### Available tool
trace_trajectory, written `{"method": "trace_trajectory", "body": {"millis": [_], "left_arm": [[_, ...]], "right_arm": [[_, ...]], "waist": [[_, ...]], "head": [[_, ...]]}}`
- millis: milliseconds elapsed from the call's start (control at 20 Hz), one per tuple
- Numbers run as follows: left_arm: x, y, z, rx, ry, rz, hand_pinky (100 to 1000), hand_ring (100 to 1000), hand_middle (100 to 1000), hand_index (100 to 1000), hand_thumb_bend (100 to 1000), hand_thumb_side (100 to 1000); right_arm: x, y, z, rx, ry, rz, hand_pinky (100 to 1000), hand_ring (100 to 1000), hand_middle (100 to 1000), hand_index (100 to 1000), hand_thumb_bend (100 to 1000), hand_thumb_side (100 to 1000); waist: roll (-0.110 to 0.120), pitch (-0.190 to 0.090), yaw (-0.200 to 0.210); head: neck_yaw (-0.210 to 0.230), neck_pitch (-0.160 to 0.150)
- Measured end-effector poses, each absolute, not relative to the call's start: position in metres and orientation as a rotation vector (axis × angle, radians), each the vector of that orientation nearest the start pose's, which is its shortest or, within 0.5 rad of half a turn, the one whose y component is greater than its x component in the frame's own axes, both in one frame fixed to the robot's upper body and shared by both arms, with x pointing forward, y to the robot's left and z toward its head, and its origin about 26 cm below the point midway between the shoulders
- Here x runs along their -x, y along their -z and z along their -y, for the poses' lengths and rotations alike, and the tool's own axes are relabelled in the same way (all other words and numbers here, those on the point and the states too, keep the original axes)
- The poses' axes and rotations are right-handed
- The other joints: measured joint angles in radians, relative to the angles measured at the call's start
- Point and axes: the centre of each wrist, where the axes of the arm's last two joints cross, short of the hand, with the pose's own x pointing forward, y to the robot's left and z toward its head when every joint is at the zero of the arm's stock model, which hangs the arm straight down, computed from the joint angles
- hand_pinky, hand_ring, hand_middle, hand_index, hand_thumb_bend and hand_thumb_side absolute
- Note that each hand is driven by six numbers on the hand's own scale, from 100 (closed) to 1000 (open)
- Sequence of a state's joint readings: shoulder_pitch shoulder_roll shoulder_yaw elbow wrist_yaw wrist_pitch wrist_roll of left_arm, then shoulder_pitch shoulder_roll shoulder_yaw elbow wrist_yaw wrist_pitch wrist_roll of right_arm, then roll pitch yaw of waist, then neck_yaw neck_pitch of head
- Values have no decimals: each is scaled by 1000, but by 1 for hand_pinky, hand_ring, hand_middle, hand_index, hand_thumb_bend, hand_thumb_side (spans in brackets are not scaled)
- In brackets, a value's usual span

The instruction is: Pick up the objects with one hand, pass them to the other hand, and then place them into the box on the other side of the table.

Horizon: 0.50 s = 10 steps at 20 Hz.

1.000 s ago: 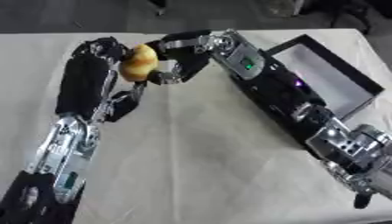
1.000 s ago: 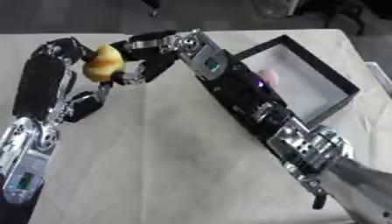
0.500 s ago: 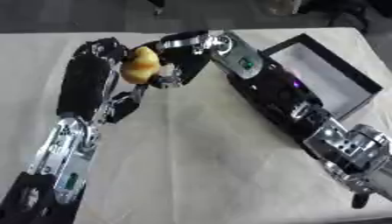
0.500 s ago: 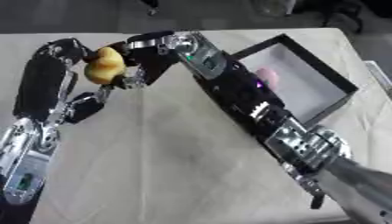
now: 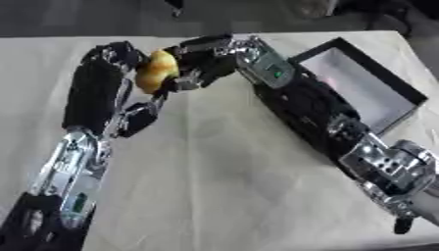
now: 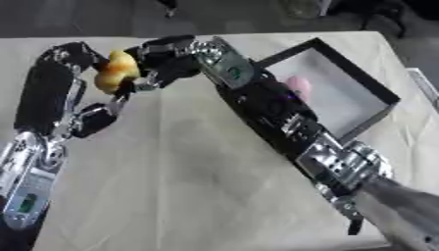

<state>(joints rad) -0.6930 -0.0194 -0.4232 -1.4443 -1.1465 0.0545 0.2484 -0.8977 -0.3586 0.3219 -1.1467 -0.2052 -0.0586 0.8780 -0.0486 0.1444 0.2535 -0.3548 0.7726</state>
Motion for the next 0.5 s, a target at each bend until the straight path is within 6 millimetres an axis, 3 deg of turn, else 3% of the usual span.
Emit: {"method": "trace_trajectory", "body": {"millis": [50, 200, 500], "left_arm": [[-363, -158, -43, 1297, -1377, -3047, 728, 593, 462, 489, 404, 100], [-362, -158, -42, 1288, -1386, -3041, 728, 592, 461, 488, 407, 100], [-362, -158, -42, 1285, -1391, -3037, 727, 591, 459, 487, 410, 100]], "right_arm": [[-454, -193, 190, -576, -1407, 1560, 1000, 815, 670, 908, 100, 430], [-454, -193, 190, -586, -1386, 1546, 1000, 796, 663, 860, 100, 201], [-454, -193, 190, -597, -1343, 1536, 1000, 778, 603, 727, 100, 198]], "waist": [[0, 0, 0], [0, 0, 0], [0, 0, 0]], "head": [[0, 0], [-4, 0], [-10, 0]]}}
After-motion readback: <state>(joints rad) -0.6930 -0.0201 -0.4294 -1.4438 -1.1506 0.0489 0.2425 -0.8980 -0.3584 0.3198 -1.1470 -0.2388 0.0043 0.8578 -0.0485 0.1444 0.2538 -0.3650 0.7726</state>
